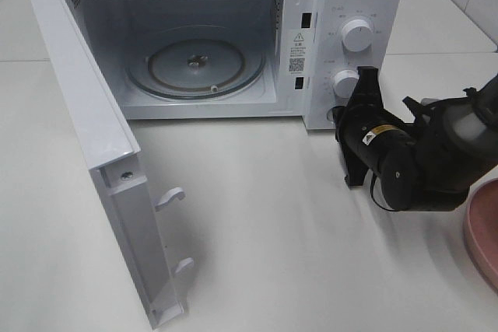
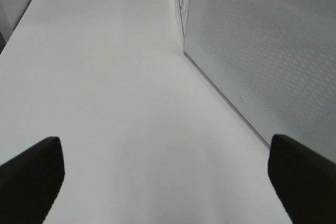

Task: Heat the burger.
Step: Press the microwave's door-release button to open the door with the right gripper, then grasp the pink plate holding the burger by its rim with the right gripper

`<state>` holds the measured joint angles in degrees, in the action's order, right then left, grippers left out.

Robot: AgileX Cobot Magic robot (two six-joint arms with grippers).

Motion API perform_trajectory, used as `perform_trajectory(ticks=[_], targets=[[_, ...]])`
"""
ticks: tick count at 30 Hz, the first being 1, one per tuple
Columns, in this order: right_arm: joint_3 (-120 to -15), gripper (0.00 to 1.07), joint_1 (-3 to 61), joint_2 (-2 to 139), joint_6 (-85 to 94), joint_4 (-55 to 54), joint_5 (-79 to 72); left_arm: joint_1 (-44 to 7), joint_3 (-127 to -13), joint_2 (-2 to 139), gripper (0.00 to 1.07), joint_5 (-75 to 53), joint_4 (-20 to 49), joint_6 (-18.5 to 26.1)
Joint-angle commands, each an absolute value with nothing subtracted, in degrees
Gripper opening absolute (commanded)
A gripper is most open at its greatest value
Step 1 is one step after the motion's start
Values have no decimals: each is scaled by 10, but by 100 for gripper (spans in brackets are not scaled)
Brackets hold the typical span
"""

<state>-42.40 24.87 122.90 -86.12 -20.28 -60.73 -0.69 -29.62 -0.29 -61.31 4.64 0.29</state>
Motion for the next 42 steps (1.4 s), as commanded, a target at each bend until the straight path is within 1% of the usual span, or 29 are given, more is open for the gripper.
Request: perform_trajectory(ticks=[1,5,12,17,19,20,22,23,25,28,30,35,37,38,40,41,42], targets=[[-419,0,249,1204,-861,-189,-631,-10,-296,-11,98,-613,49,4],[-397,0,249,1179,-861,-162,-600,-10,-296,-11,98,-613,49,4],[-364,0,249,1149,-861,-146,-573,-10,-296,-11,98,-613,49,4],[-341,0,249,1112,-850,-111,-526,-10,-296,-11,98,-613,49,4],[-335,0,249,1082,-825,-91,-469,-10,-296,-11,98,-613,49,4],[-335,0,249,1082,-825,-91,-469,-10,-296,-11,98,-613,49,4],[-335,0,249,1045,-779,-87,-393,-10,-296,-11,98,-613,49,4],[-335,0,249,1045,-779,-87,-393,-10,-296,-11,98,-613,49,4],[-336,0,249,995,-706,-87,-319,-10,-296,-11,98,-613,49,4],[-336,0,249,983,-682,-87,-303,-10,-296,-11,98,-613,49,4],[-336,0,249,940,-590,-87,-240,-10,-296,-11,98,-613,49,4],[-339,0,249,904,-534,-88,-183,-10,-296,-11,98,-613,49,4],[-343,0,249,863,-450,-89,-120,-10,-296,-11,98,-613,49,4],[-343,0,249,863,-450,-89,-120,-10,-296,-11,98,-613,49,4],[-354,0,249,836,-371,-89,-64,-10,-296,-11,98,-613,49,4],[-354,0,249,836,-371,-89,-64,-10,-296,-11,98,-613,49,4],[-362,0,249,820,-321,-89,-19,-10,-296,-11,98,-613,49,4]])
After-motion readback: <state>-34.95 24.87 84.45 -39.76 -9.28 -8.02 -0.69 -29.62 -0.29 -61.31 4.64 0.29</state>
